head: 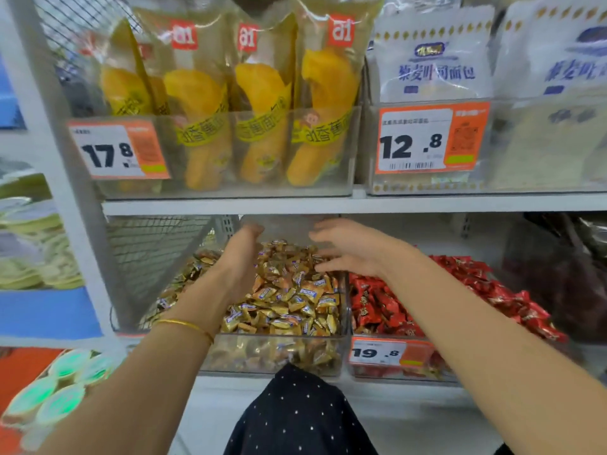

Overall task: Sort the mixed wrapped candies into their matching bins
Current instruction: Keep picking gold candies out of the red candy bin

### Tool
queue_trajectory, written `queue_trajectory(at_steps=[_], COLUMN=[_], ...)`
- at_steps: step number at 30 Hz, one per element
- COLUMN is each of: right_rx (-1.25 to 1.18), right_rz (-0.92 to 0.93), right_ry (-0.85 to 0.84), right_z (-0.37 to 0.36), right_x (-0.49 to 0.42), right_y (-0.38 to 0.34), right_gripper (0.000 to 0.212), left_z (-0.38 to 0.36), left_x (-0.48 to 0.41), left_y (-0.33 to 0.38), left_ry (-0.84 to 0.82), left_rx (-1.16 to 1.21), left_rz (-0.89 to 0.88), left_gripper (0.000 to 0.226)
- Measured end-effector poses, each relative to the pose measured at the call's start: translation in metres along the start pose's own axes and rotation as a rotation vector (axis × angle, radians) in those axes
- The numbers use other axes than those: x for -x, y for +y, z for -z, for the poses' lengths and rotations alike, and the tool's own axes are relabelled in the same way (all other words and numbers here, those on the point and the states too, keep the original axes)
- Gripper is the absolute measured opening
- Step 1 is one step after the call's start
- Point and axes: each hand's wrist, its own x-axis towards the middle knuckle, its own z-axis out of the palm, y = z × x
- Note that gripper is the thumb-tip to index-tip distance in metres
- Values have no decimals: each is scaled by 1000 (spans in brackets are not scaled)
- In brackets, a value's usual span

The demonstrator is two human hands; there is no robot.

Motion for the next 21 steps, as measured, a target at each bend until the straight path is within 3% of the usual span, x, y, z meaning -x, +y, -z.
queue_trajectory(at_steps=[3, 6, 12, 16, 21], right_rx=[-39, 69, 310, 528, 809], right_rz=[87, 123, 51, -81, -225], right_ry=[46, 206, 560, 558, 482], right_z=[38, 90, 192, 227, 245], right_x=[26, 62, 112, 119, 113], right_y=[15, 35, 61, 76, 99], right_gripper=[37, 27, 27, 36, 39], left_z=[-18, -62, -194, -268, -316], left_x=[8, 16, 5, -14, -22], left_y=[-1, -1, -15, -36, -61], left_ry=[-33, -219, -524, -742, -1096], left_rx=[-54, -212, -543, -860, -1293], left_rz=[-154, -333, -544, -651, -697], left_gripper=[46, 30, 33, 32, 55])
